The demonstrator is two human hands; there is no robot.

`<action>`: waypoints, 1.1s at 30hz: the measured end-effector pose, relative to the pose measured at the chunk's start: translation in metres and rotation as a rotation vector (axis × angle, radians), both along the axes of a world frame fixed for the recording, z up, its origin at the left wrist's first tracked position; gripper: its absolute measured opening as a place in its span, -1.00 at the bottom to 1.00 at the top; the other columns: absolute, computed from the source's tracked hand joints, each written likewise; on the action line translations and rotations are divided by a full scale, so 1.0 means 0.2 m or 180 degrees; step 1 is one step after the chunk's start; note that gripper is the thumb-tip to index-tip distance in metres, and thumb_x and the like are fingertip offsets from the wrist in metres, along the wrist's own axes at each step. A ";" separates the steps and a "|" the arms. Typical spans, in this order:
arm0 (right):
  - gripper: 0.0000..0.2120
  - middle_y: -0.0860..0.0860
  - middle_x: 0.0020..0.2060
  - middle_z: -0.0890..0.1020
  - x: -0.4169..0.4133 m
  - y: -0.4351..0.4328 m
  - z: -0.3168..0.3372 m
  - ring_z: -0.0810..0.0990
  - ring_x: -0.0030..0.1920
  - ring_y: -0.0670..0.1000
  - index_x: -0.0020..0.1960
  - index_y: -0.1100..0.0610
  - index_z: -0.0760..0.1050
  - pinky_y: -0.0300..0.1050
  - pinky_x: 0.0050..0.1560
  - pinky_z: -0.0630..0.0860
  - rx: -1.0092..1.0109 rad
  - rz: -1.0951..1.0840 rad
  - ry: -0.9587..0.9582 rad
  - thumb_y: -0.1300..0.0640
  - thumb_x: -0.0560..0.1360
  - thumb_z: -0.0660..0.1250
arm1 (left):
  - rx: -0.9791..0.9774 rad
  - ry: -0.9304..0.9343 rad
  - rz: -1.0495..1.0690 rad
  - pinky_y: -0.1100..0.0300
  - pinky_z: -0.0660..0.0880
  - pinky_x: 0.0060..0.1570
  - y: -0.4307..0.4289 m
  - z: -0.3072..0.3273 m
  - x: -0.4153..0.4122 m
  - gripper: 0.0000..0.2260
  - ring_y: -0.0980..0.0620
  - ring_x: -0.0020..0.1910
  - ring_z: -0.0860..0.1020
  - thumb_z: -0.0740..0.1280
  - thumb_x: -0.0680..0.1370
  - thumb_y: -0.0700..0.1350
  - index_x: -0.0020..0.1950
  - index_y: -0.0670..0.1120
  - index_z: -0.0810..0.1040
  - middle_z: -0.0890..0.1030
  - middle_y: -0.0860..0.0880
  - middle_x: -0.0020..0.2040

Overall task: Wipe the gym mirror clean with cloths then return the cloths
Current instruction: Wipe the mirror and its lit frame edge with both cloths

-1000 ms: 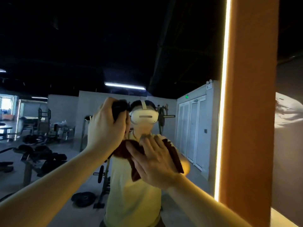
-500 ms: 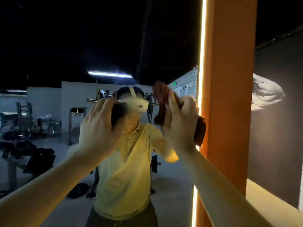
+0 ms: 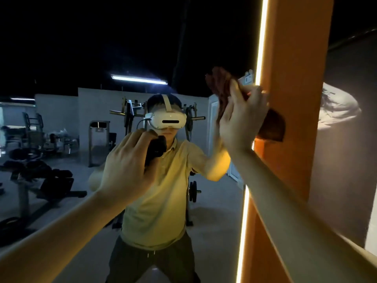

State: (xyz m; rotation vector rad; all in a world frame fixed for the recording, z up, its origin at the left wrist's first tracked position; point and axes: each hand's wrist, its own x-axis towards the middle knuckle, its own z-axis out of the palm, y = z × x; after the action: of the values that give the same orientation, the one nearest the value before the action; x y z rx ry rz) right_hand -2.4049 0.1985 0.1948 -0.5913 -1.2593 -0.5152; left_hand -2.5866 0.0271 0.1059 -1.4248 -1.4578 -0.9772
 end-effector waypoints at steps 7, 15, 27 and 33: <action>-0.67 0.06 0.24 0.42 -0.14 -0.22 -1.24 0.45 0.18 0.13 0.34 -0.04 0.64 0.16 0.17 0.49 0.0297 0.0548 -0.1794 0.12 0.60 0.35 | -0.0157 -0.0159 0.0048 0.20 0.32 -0.10 -0.09 -0.27 -0.08 -0.67 0.00 0.07 0.49 0.20 0.59 0.06 0.20 -0.14 0.50 0.55 -0.10 0.12; -0.63 0.24 0.15 0.58 -0.20 -0.18 -0.12 0.54 0.18 0.27 0.34 0.09 0.63 0.25 0.19 0.52 0.0310 0.0402 -0.0628 0.22 0.58 0.27 | -0.0269 -0.0385 0.0157 0.22 0.36 -0.15 -0.18 -0.31 -0.10 -0.70 -0.05 0.01 0.57 0.25 0.61 0.00 0.26 -0.14 0.51 0.57 -0.09 0.11; -0.66 0.06 0.24 0.46 -0.33 -0.35 -1.36 0.50 0.17 0.07 0.41 0.01 0.57 0.05 0.11 0.58 0.1080 0.0796 -0.3502 0.12 0.66 0.29 | 0.0302 -0.1331 -0.0056 0.31 0.30 -0.30 -0.28 -0.53 -0.17 -0.85 0.05 -0.19 0.47 0.25 0.61 -0.07 0.11 -0.12 0.47 0.46 0.07 -0.01; -0.61 0.13 0.20 0.38 -0.06 0.01 -0.65 0.41 0.15 0.17 0.48 0.02 0.44 0.16 0.17 0.41 0.0674 0.0118 -0.1346 0.02 0.68 0.30 | -0.0089 -0.0998 0.0032 0.40 0.21 -0.22 -0.17 -0.58 -0.09 -0.68 0.11 -0.07 0.41 0.18 0.58 0.01 0.18 -0.16 0.52 0.53 -0.06 0.05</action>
State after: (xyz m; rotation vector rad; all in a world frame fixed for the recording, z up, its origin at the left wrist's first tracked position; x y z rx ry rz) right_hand -2.4162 0.2006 0.0643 -0.2857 -1.5858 -0.7583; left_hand -2.6039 -0.0060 -0.0105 -1.3246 -1.7075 -1.2195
